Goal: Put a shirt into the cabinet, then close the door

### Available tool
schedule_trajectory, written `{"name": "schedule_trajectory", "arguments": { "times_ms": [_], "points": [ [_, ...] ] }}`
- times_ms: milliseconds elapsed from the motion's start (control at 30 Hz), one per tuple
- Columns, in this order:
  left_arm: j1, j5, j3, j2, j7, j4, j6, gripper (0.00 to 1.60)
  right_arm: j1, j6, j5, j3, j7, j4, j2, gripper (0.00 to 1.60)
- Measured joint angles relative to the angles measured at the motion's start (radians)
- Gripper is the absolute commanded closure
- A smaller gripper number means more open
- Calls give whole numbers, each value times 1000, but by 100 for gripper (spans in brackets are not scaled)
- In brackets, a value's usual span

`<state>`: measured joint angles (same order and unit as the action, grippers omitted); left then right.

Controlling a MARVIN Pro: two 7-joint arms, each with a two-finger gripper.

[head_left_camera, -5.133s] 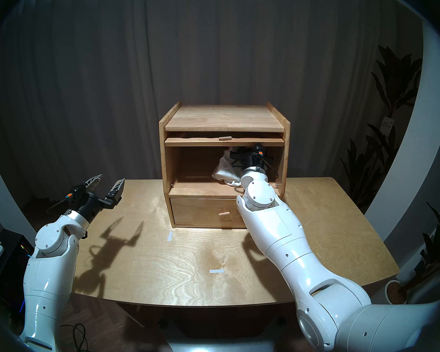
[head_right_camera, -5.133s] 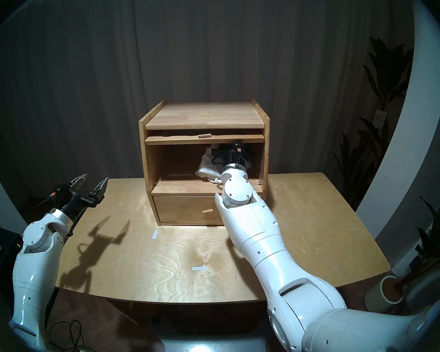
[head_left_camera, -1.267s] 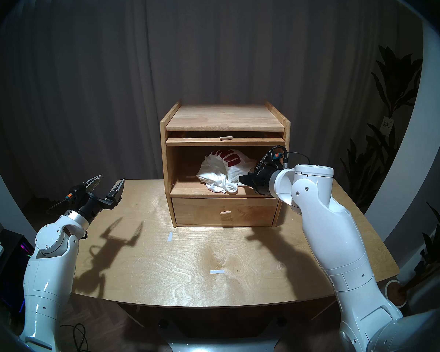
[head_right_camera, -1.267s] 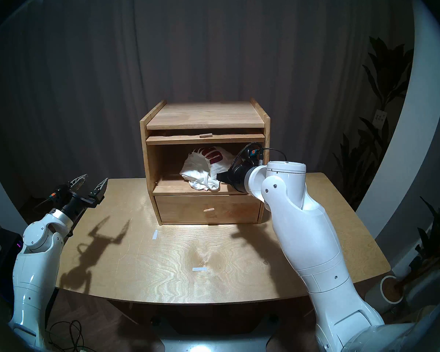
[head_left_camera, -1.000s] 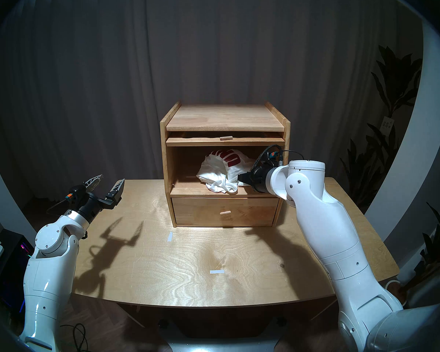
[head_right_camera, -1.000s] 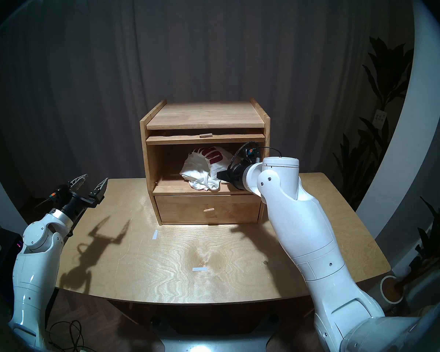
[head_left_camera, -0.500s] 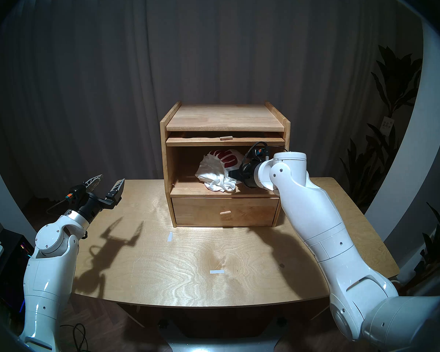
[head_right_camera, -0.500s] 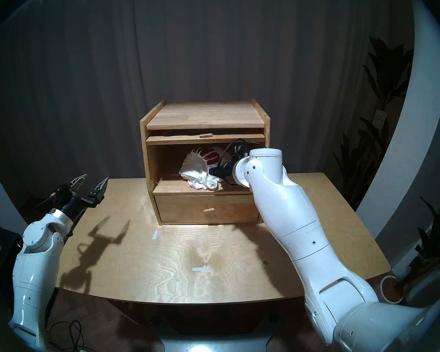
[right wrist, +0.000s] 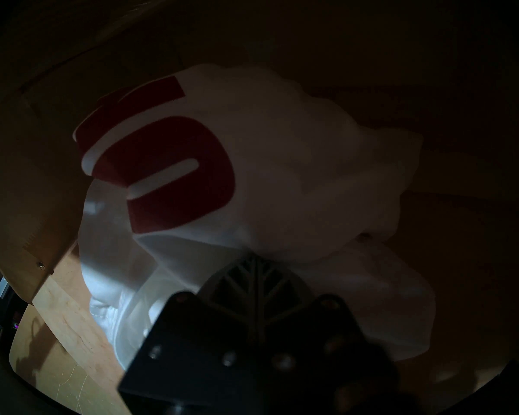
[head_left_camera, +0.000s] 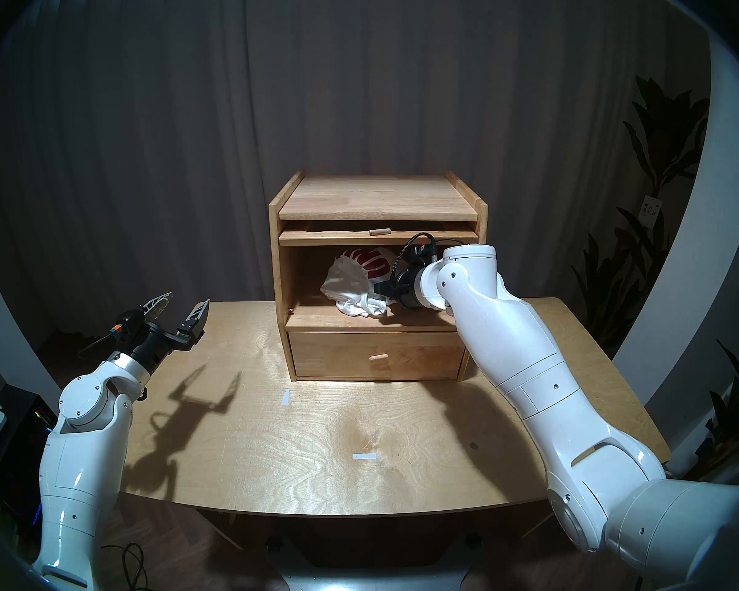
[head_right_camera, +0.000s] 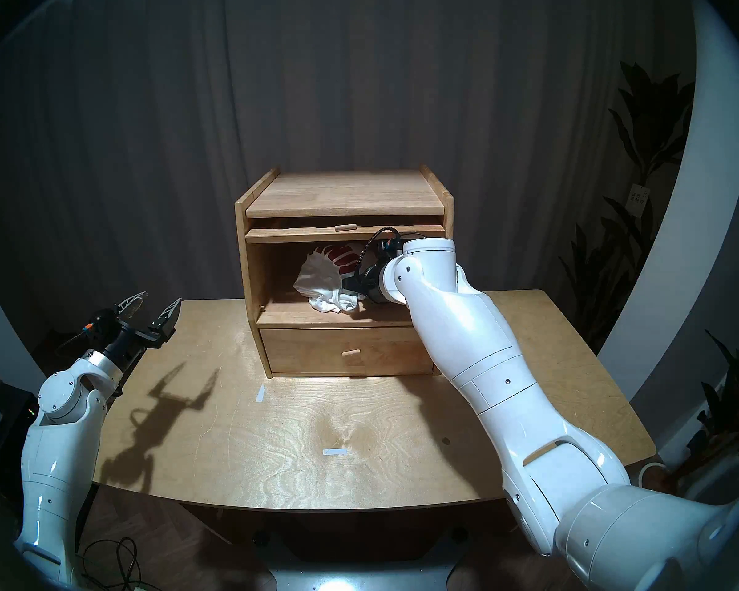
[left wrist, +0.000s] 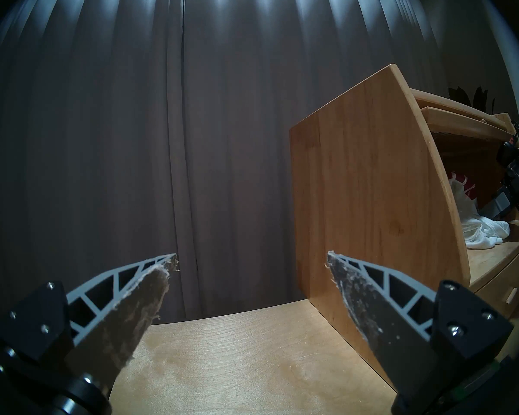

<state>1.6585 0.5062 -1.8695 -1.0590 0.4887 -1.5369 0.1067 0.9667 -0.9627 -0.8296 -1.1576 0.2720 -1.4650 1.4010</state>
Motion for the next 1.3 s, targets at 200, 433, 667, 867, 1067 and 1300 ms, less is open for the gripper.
{"name": "schedule_trajectory", "arguments": {
  "times_ms": [200, 433, 667, 867, 1067, 1300],
  "points": [
    [0, 0, 0, 0, 0, 0, 0, 0, 36, 0, -41, -9, 34, -79, -2, 0],
    [0, 0, 0, 0, 0, 0, 0, 0, 73, 0, -71, -37, 107, -170, -35, 0],
    [0, 0, 0, 0, 0, 0, 0, 0, 104, 0, -100, -49, 168, -264, -49, 160],
    [0, 0, 0, 0, 0, 1, 0, 0, 127, 9, -78, 0, 244, -339, -20, 160],
    [0, 0, 0, 0, 0, 1, 0, 0, 178, 91, 18, 79, 352, -410, 0, 160],
    [0, 0, 0, 0, 0, 1, 0, 0, 263, 202, 143, 146, 464, -362, 8, 160]
  ]
}}
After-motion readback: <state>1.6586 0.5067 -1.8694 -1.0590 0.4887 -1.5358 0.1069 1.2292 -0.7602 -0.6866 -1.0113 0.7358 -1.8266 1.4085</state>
